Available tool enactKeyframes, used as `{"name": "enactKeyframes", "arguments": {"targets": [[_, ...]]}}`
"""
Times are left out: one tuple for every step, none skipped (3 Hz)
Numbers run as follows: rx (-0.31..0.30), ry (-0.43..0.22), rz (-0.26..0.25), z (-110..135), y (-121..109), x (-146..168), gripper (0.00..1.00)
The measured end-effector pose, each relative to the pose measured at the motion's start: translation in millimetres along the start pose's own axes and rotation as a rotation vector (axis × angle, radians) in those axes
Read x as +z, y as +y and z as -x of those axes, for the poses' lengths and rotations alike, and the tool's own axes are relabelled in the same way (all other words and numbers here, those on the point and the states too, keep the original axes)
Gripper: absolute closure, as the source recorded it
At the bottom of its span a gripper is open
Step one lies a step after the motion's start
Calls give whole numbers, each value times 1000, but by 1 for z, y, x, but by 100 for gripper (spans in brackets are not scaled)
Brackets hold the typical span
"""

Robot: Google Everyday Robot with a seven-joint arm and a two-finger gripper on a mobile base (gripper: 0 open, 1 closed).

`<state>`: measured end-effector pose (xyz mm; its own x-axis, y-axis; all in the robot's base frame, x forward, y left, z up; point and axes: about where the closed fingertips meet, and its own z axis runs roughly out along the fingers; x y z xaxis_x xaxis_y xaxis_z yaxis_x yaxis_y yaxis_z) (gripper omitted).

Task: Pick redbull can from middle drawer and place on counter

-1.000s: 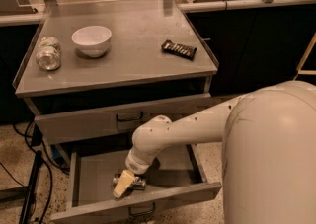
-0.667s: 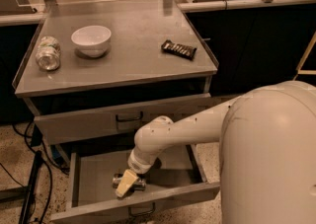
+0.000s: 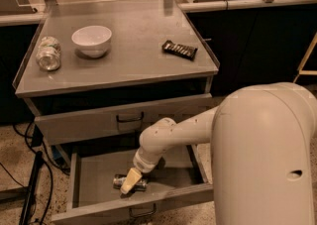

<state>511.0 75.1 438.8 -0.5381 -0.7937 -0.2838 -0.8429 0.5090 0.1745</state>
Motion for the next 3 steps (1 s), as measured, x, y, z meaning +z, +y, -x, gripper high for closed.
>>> {"name": "enactKeyframes", "arguments": {"targets": [[0,0,0,0,0,0,0],[-8,6,15,9,12,19,0],[9,10,30,28,18,48,0]]}}
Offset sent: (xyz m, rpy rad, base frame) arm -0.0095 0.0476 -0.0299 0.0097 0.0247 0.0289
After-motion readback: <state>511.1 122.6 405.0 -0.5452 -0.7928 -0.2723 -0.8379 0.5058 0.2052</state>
